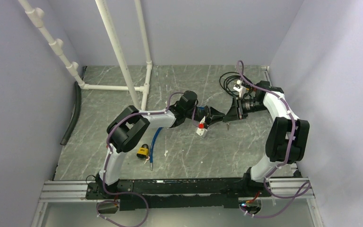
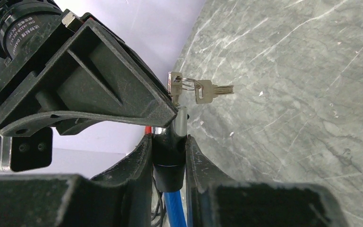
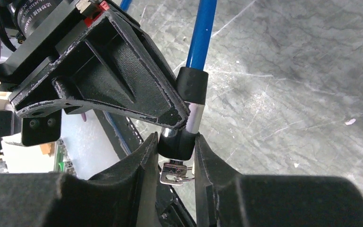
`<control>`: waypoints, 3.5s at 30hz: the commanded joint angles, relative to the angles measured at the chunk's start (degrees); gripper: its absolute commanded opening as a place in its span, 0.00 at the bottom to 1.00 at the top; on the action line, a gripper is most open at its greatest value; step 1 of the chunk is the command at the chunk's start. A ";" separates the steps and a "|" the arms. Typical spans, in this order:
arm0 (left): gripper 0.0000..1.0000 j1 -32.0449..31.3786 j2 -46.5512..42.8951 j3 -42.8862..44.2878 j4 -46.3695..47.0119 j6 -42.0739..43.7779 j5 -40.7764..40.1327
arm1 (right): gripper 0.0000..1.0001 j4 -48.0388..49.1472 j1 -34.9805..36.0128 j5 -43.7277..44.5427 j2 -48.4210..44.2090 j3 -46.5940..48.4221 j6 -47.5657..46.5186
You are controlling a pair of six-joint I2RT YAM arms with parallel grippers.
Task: Lock with the key
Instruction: Lock the lock.
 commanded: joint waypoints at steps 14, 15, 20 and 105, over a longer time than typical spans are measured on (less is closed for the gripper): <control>0.63 7.31 -13.38 12.57 -44.82 2.17 5.97 | 0.00 3.38 -8.35 3.30 0.31 1.94 2.42; 0.61 8.33 -13.18 16.02 -57.44 7.87 7.65 | 0.00 2.48 -8.50 3.39 0.86 2.55 1.42; 0.52 13.84 -10.16 24.98 -110.63 37.46 5.11 | 0.00 -1.07 -8.56 3.79 2.90 4.63 -2.81; 0.00 4.60 7.82 28.23 -53.63 -59.96 -10.77 | 0.00 18.61 -8.58 -2.33 5.27 -6.55 16.86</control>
